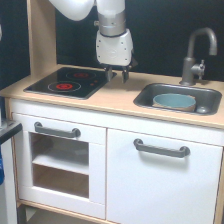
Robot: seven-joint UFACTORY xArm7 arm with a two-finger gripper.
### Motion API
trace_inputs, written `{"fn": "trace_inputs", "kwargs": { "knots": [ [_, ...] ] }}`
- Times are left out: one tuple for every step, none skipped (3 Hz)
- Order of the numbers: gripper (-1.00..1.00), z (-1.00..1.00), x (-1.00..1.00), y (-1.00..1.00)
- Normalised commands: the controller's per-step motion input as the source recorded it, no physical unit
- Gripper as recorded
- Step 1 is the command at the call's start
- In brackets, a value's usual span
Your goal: Place the pot in the sink
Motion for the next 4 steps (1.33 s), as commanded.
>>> {"fn": "trace_inputs", "kwargs": {
  "knots": [
    [1.0, 0.63, -0.53, -0.26],
    [1.0, 0.7, -0.57, -0.3],
    [1.0, 0.66, -0.51, -0.32],
    [1.0, 0.57, -0.57, -0.34]
  ]
}}
